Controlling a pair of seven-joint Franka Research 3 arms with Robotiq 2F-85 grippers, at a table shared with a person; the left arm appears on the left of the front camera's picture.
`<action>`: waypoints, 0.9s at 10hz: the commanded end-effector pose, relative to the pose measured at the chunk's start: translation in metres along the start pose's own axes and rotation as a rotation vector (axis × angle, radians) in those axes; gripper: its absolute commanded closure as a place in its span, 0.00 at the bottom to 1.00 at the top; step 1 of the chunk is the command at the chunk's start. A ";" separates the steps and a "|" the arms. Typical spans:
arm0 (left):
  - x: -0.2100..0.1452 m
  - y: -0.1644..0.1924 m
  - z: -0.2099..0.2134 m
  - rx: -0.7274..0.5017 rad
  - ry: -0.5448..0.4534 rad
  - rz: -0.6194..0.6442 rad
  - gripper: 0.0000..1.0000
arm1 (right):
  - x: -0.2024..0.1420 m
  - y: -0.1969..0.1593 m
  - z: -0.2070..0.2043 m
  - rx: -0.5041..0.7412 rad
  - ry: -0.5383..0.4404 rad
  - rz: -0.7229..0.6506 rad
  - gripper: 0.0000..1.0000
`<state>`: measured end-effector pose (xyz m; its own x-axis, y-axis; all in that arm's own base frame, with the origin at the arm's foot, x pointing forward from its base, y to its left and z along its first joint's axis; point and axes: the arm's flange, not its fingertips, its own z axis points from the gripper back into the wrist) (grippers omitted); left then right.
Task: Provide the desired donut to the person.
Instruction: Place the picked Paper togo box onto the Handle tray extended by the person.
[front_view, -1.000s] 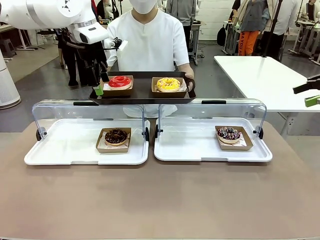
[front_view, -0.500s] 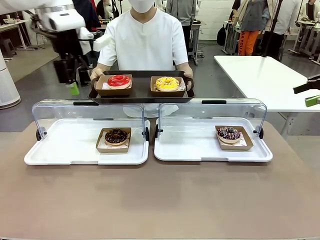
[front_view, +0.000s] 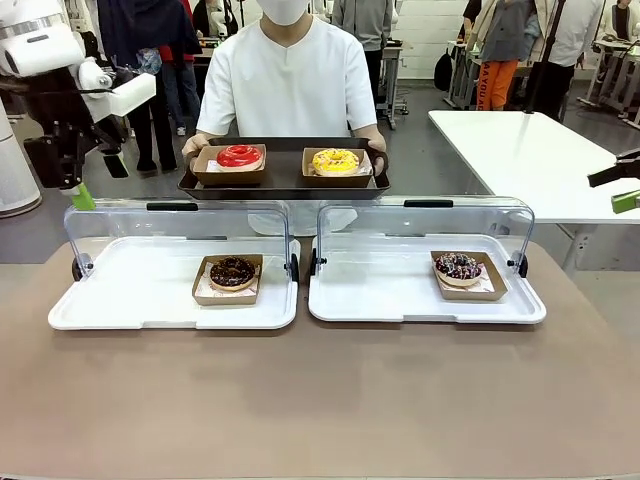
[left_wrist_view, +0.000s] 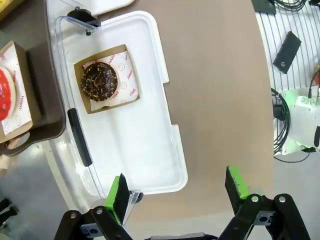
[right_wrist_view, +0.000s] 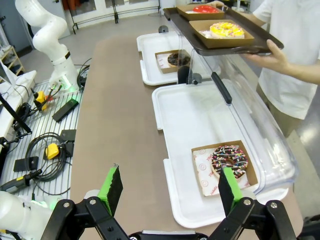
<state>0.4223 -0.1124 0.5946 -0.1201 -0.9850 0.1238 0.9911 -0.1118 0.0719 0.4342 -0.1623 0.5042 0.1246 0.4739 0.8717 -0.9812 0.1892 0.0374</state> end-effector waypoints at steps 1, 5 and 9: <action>0.010 0.009 -0.003 -0.014 0.005 -0.012 0.00 | 0.000 0.001 -0.001 0.000 -0.001 0.001 0.00; 0.010 0.009 -0.003 -0.014 0.005 -0.012 0.00 | 0.000 0.001 -0.001 0.000 -0.001 0.001 0.00; -0.001 0.017 0.005 0.029 -0.105 0.062 0.00 | 0.000 0.001 -0.001 0.000 -0.001 0.001 0.00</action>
<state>0.4308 -0.1198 0.5935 -0.1157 -0.9814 0.1530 0.9920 -0.1064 0.0678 0.4342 -0.1623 0.5042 0.1246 0.4739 0.8717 -0.9812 0.1893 0.0373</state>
